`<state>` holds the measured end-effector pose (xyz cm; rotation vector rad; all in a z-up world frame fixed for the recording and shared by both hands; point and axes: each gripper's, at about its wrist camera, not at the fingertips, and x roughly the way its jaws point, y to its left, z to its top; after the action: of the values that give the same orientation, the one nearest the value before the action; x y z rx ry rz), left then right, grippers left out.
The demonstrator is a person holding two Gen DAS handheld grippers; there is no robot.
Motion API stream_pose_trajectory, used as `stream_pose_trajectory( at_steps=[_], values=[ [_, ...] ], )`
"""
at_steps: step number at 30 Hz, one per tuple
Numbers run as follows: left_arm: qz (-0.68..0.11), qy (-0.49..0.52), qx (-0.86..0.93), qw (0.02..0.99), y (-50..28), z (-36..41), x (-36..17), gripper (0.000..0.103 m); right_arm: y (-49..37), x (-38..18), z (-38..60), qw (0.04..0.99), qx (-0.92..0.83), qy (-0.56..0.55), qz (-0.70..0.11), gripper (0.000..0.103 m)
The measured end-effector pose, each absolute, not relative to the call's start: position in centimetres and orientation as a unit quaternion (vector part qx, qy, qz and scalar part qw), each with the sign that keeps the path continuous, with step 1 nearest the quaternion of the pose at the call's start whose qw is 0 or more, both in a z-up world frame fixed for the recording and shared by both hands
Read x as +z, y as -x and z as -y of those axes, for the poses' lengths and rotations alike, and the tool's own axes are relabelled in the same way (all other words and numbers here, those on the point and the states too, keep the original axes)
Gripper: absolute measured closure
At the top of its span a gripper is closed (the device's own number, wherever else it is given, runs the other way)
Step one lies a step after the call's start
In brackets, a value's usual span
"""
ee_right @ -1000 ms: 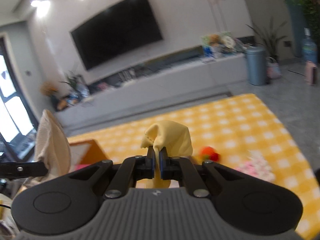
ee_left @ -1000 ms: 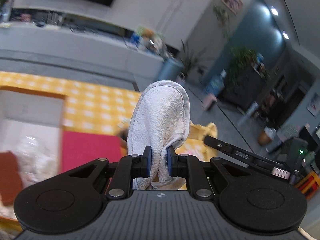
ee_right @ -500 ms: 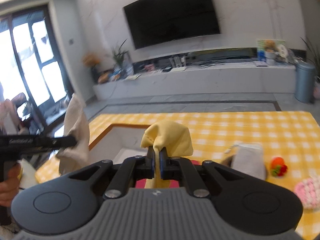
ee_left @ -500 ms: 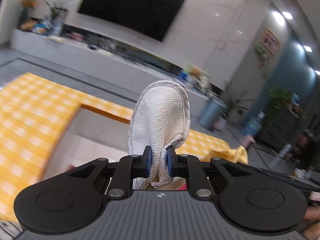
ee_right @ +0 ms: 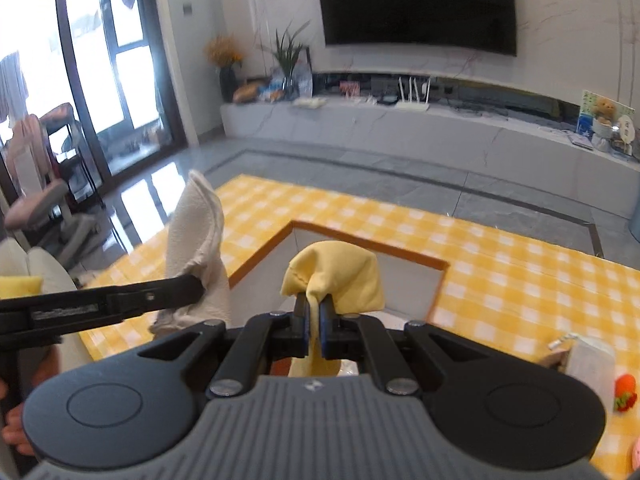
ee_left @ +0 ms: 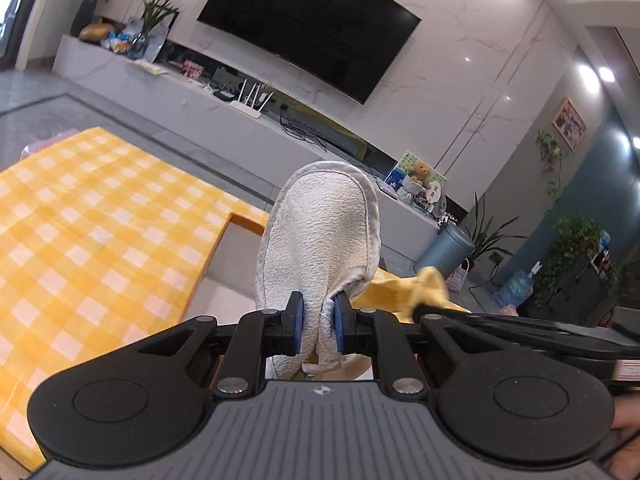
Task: Organize soft objects
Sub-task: 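Lower the yellow cloth into the box and open the right tool while the left tool holds the grey pad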
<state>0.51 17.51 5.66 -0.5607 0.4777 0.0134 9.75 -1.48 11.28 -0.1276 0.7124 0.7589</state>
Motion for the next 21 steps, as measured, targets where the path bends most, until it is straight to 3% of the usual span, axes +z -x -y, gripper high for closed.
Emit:
stream_pose_trajectory(
  at_steps=[4,12,17,21],
  values=[
    [-0.239,0.278,0.020,0.930,-0.5,-18.5,5.2,0.086,-12.4,8.5,-2.0,0.848,0.346,0.089,-0.390,0.101],
    [-0.241,0.285,0.011,0.928,-0.8,-18.7,4.7,0.086,-17.5,2.6,-5.9,0.832,0.249,0.257,-0.423,0.101],
    [-0.245,0.284,0.007,0.927,-1.2,-18.6,4.6,0.086,-17.2,-0.2,-7.6,0.813,0.218,0.383,-0.381,0.101],
    [-0.246,0.283,0.012,0.927,-1.4,-18.8,4.5,0.086,-18.0,-1.4,-7.5,0.795,0.223,0.370,-0.426,0.101]
  ],
)
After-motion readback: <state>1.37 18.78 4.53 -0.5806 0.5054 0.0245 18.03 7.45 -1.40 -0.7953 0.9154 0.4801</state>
